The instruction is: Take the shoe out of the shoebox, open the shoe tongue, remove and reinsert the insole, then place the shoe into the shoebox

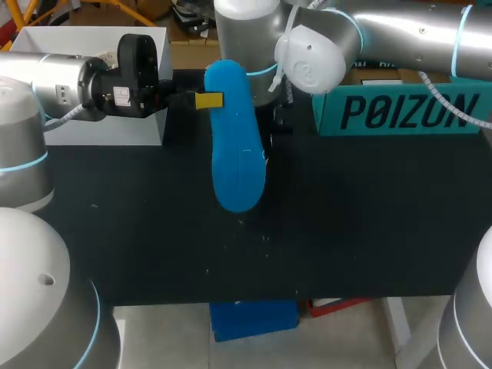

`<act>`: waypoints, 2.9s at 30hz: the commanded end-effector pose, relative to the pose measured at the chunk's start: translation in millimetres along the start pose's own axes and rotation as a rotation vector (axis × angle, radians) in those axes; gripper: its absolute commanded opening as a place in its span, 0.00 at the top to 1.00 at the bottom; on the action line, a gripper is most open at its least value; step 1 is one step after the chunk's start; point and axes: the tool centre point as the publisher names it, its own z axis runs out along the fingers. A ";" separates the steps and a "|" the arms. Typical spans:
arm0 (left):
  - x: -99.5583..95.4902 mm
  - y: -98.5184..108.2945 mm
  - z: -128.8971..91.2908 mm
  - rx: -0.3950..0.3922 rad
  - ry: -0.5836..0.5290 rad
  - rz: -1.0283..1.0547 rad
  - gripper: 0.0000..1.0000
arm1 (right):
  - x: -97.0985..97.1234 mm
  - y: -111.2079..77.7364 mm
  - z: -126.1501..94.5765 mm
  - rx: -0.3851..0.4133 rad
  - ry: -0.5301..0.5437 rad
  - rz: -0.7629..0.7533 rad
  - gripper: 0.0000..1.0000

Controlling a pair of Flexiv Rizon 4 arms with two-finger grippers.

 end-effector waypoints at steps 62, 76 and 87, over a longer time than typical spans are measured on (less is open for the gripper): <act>-0.1 1.5 0.8 0.000 -0.002 0.001 1.00 | -56.6 -12.5 -70.5 -0.017 0.637 0.036 0.00; -0.1 1.5 0.8 0.000 -0.002 0.001 1.00 | -58.8 -16.3 -78.1 -0.024 0.830 0.069 0.00; -0.1 1.5 0.8 0.000 -0.002 0.001 1.00 | -54.8 -15.6 -87.6 0.011 1.119 0.063 0.00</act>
